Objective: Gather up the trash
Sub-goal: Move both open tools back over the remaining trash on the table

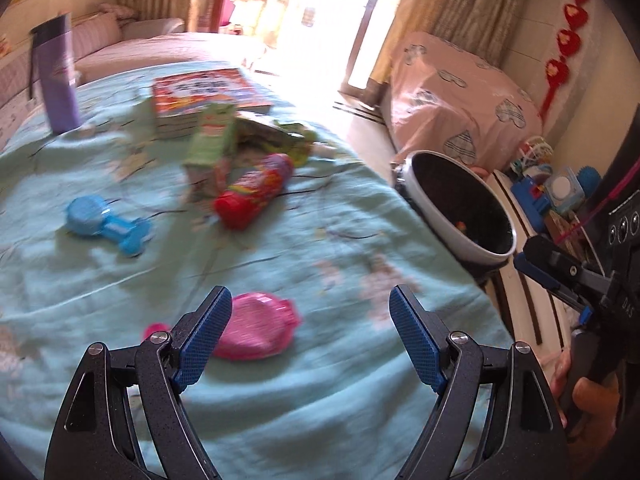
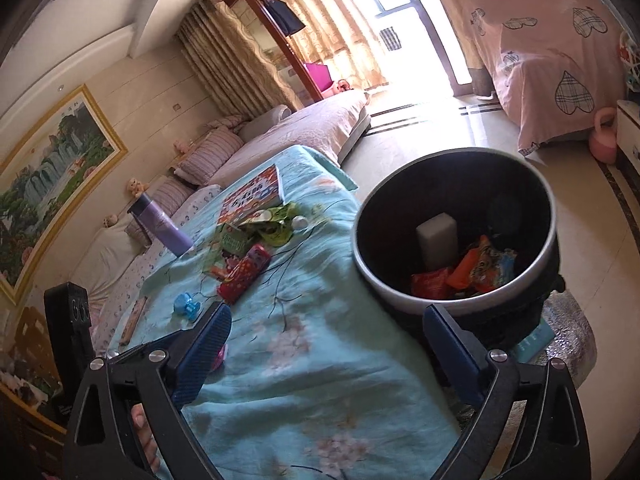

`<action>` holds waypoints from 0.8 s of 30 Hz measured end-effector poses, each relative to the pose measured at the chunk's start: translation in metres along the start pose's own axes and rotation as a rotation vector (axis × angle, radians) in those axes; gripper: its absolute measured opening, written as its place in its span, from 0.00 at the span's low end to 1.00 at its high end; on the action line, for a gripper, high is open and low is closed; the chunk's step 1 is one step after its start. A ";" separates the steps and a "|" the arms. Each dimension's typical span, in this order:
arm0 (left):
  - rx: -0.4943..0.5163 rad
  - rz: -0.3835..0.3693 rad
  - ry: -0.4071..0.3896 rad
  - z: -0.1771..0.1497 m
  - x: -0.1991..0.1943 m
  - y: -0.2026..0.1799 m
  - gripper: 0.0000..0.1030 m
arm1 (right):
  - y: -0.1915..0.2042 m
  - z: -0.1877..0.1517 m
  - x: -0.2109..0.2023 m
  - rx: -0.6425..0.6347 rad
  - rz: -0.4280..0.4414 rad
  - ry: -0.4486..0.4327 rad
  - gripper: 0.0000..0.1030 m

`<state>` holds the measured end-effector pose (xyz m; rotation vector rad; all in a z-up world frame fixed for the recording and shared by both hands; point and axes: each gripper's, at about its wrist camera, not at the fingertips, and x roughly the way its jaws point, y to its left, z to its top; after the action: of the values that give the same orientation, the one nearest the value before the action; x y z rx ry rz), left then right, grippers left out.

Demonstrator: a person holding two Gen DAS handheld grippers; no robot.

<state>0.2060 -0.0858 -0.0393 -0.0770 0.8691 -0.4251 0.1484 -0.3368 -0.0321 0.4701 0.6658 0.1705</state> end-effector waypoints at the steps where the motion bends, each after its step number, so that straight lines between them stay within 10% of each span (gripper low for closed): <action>1: -0.012 0.010 -0.001 -0.002 -0.002 0.008 0.81 | 0.006 -0.002 0.004 -0.011 0.006 0.010 0.95; 24: -0.207 0.174 0.007 0.006 -0.016 0.121 0.81 | 0.080 -0.014 0.096 -0.104 0.060 0.162 0.86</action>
<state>0.2414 0.0306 -0.0526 -0.1891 0.9167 -0.1718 0.2136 -0.2328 -0.0575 0.3787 0.7974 0.3006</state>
